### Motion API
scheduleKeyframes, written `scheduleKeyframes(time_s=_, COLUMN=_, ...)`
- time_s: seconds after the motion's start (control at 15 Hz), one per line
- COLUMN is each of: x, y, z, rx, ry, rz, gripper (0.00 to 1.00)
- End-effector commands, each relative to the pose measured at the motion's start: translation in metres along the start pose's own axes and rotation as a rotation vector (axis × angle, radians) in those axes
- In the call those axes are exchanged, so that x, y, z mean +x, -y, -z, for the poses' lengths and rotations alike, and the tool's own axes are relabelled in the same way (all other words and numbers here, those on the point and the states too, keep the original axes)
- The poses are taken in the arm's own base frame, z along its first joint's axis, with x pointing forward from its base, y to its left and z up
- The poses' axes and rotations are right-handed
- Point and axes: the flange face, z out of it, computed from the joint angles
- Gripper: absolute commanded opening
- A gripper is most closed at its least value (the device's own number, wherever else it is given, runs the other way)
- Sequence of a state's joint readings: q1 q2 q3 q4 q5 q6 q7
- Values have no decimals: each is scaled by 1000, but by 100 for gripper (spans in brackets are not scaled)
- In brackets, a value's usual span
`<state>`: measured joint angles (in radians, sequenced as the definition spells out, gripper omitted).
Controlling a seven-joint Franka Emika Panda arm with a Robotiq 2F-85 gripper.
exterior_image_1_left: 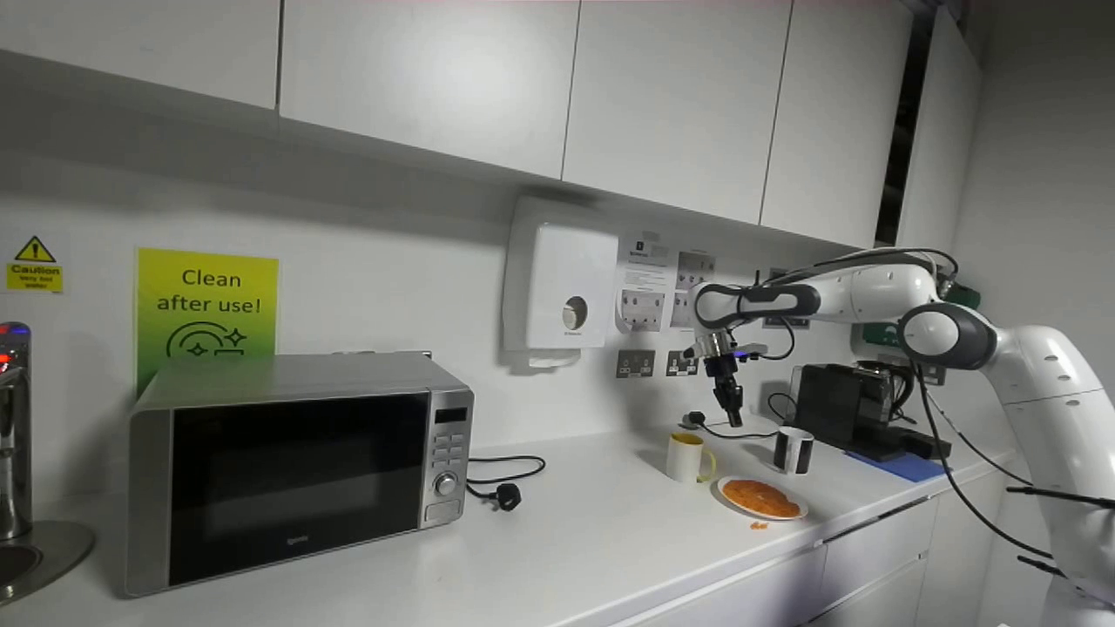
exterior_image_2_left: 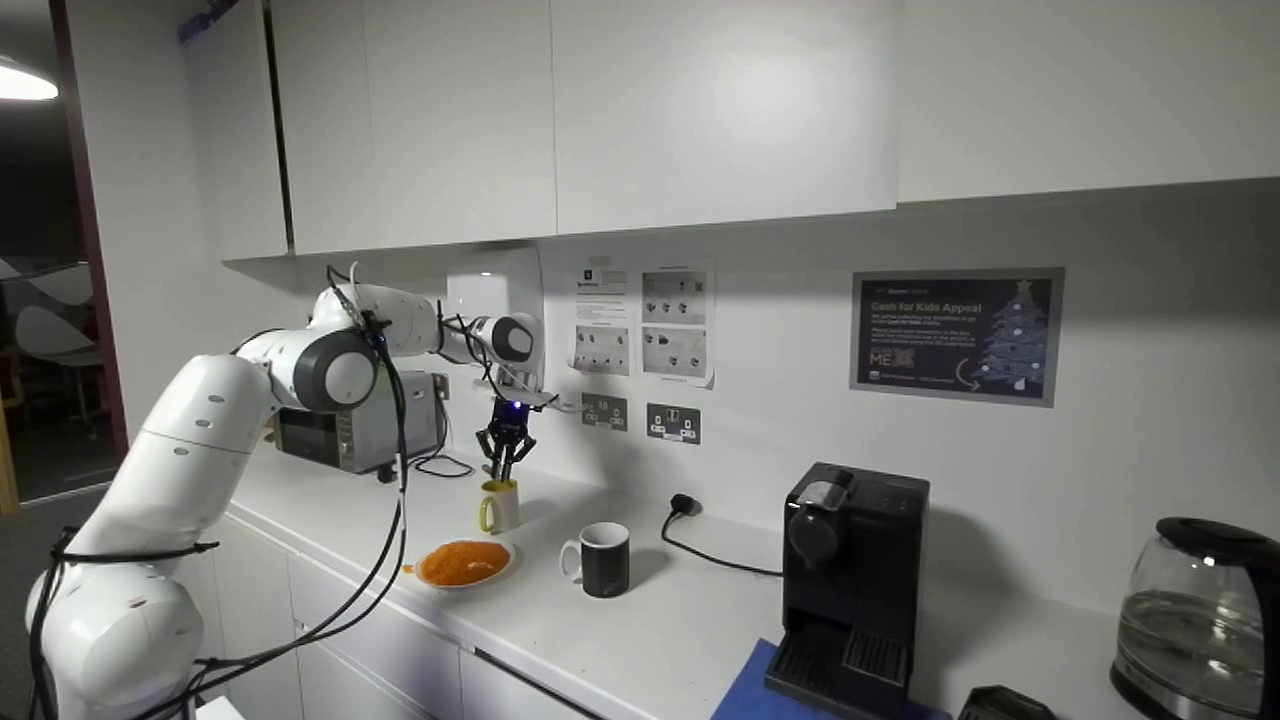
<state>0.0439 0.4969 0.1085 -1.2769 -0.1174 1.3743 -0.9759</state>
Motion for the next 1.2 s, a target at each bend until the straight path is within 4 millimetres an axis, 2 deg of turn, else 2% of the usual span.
scheduleKeyframes(time_s=0.0, x=-4, y=-4, z=9, rx=38, ry=-30, rz=13, gripper=3)
scheduleKeyframes(time_s=1.13, x=-11, y=-10, z=13, rx=134, ry=-52, rz=57, gripper=3)
